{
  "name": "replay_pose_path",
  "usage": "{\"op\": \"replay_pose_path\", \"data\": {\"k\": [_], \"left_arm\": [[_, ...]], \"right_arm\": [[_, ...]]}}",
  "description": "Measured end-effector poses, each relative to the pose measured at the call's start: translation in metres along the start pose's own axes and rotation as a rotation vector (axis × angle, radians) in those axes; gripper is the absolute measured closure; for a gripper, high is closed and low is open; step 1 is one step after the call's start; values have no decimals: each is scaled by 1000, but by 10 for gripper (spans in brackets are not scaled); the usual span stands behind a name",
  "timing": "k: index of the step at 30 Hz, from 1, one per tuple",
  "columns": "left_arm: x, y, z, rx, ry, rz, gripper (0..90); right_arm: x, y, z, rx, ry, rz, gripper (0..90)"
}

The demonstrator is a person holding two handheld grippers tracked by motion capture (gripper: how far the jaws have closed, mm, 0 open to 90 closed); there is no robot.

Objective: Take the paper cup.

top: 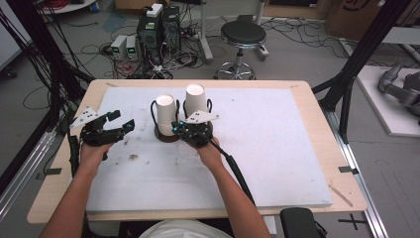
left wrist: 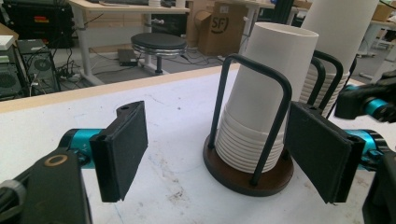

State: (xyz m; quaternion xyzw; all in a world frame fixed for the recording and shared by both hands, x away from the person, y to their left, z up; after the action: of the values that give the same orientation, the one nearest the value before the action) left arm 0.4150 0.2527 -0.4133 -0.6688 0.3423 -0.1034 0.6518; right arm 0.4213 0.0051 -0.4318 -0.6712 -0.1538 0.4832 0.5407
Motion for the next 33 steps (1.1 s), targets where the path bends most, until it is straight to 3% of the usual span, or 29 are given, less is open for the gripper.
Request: {"op": "replay_pose_path", "data": {"k": [13,33], "left_arm": [[1,0,-1,7,4,4,220],[2,1,-3,14,4,13,220]], "right_arm": [[20,12,4,36,9,31,900],[44,21,8,150,107,95,900]]}}
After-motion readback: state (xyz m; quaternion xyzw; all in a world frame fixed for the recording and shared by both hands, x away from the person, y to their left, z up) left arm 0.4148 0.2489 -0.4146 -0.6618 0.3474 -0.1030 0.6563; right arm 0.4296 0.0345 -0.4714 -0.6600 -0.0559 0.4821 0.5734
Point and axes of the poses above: each handheld gripper's, and its own axes: x roughly forward along the jaws, y roughly out of its underside, z roughly to its left, the point moved 6 cm from there along x, roughly forward along the jaws, and after that the axes turned 7 degrees about z, right-handed, at the moved point
